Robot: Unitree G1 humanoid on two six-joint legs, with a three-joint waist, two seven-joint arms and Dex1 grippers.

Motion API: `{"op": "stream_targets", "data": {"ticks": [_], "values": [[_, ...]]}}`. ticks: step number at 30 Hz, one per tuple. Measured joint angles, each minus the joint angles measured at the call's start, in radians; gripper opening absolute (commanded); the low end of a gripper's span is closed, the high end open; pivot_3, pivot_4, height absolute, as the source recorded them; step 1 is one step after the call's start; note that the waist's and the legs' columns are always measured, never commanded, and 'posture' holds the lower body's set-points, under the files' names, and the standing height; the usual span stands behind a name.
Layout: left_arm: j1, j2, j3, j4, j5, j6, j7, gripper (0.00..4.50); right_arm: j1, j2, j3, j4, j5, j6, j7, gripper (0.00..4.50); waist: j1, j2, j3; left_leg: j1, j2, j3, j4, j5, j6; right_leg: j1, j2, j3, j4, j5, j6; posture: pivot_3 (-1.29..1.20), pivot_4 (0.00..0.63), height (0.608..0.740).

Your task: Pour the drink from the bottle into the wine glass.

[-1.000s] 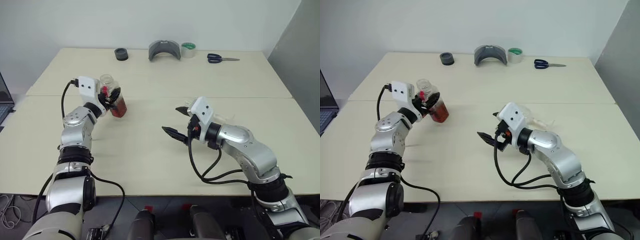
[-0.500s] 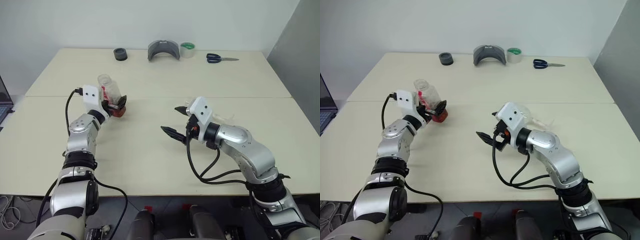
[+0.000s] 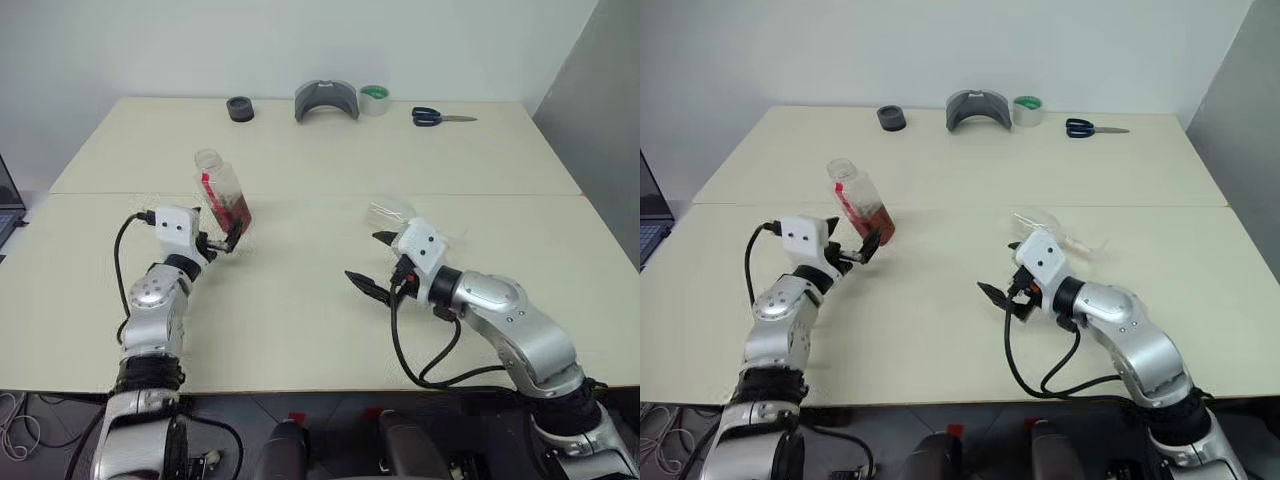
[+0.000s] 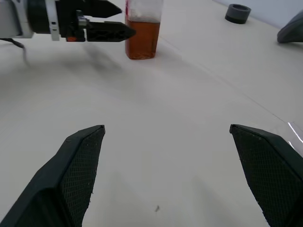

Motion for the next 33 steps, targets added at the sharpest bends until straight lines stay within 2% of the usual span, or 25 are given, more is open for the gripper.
{"op": "stream_targets", "data": {"ticks": [5,9,14,20,26,33], "values": [[0.063,-0.002,-0.030,-0.050,0.015,0.006,-0.024,4.47,0.003,-0.063,-0.030,-0.072,-0.086,0.084,-0.081,4.50,0.010,0.000,0.000,0.000,-0.001,0.000,0.000,0.000,0.000,0.000,0.001,-0.001,0.000,0.000,0.000,0.00,0.150,0.740],[0.079,-0.010,-0.063,-0.119,-0.001,0.027,-0.076,4.47,-0.047,-0.134,0.078,-0.066,-0.238,0.156,-0.141,4.50,0.008,0.000,0.000,0.001,-0.002,0.002,0.000,0.000,0.000,0.000,0.001,0.001,0.000,0.000,0.000,0.00,0.150,0.740],[0.123,-0.019,-0.205,-0.246,-0.065,0.117,-0.261,4.47,-0.129,-0.056,0.198,0.036,-0.375,0.270,-0.230,4.50,0.008,0.000,0.000,0.000,-0.001,0.001,0.000,0.000,0.000,0.000,0.001,0.000,0.000,0.000,0.000,0.00,0.150,0.740],[0.058,0.027,-0.271,-0.317,-0.106,0.202,-0.423,4.47,-0.166,0.012,0.218,0.181,-0.453,0.286,-0.281,4.50,0.008,0.000,0.000,0.000,-0.002,0.001,0.000,0.000,0.000,0.000,0.002,0.000,0.000,0.000,0.000,0.00,0.150,0.740],[-0.040,0.005,-0.314,-0.338,-0.107,0.254,-0.459,4.47,-0.274,0.006,0.283,0.335,-0.583,0.313,-0.310,4.50,0.005,0.000,0.000,0.000,-0.002,0.002,0.000,0.000,0.000,0.000,0.002,0.000,0.000,0.000,0.000,0.00,0.150,0.740],[-0.049,-0.027,-0.331,-0.350,-0.105,0.274,-0.440,4.47,-0.313,0.012,0.380,0.435,-0.692,0.326,-0.286,4.50,-0.001,0.000,0.000,0.000,-0.002,0.002,0.000,0.000,0.000,0.000,0.002,0.000,0.000,0.000,0.000,0.00,0.150,0.740]]}}
